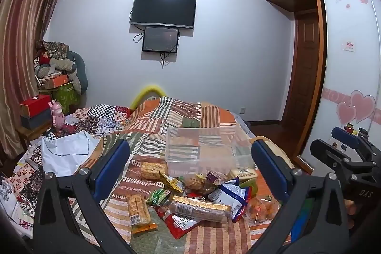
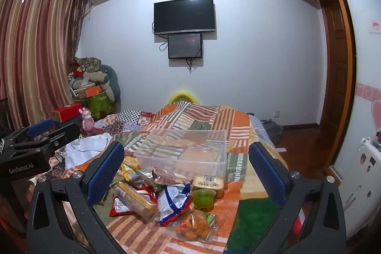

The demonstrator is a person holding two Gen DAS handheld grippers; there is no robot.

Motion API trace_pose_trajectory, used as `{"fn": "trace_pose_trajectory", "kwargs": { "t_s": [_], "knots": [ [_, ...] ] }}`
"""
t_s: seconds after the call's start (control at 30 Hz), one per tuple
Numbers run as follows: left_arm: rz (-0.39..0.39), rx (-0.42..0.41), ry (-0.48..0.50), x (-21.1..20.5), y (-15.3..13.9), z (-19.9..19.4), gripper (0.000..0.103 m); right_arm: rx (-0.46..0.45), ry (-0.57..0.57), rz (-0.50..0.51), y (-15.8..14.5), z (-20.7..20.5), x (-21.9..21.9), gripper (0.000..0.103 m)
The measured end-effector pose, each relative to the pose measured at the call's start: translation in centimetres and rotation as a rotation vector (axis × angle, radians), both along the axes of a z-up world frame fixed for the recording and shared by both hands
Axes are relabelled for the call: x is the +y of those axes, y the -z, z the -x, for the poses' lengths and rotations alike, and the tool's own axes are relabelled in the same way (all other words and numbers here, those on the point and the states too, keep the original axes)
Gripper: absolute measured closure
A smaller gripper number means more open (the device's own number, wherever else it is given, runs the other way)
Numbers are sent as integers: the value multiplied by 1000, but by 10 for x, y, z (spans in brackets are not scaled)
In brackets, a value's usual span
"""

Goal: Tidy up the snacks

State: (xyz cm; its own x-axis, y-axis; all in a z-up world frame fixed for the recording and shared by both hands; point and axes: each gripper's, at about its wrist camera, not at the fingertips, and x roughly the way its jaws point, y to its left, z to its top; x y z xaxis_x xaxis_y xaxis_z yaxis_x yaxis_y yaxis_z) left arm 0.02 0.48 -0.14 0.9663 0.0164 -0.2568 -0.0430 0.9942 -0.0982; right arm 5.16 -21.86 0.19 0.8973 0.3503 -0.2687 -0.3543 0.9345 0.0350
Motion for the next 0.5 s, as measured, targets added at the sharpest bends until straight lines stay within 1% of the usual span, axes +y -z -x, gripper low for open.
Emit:
{"fn": "trace_pose_trajectory", "kwargs": {
  "t_s": [0.37, 0.5],
  "knots": [
    [-5, -2, -3, -1, -1, 1, 0, -1, 1, 0, -1, 1, 2, 0],
    [-3, -1, -3, -1, -1, 1, 0, -3, 4, -3, -8, 4, 0, 0]
  ]
}}
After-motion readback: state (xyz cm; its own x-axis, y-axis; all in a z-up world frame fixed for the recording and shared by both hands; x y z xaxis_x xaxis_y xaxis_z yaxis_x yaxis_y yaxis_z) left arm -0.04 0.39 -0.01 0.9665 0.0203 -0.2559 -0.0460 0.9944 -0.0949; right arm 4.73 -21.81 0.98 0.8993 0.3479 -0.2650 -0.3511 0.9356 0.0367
